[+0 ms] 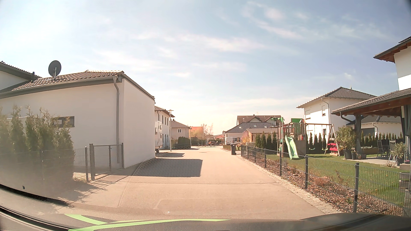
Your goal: Follow the waypoints while adhering to traffic rules and regulations
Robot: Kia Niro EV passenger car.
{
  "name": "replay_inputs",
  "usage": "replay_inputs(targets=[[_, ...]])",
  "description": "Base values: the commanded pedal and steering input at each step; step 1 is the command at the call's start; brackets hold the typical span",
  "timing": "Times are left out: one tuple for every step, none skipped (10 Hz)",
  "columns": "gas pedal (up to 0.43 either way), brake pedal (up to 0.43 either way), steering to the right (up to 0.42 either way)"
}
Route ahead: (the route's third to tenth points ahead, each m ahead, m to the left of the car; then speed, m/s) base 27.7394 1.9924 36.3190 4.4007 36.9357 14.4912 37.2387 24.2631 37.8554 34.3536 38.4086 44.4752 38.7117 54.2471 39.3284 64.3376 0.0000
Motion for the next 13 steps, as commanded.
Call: replay_inputs(targets=[[0.000,0.348,0.000],[0.000,0.348,0.000],[0.000,0.348,0.000],[0.000,0.348,0.000],[0.000,0.348,0.000],[0.000,0.348,0.000],[0.000,0.348,0.000],[0.000,0.348,0.000],[0.000,0.354,0.000],[0.000,0.348,0.000],[0.000,0.348,0.000],[0.000,0.354,0.000],[0.000,0.354,0.000]])
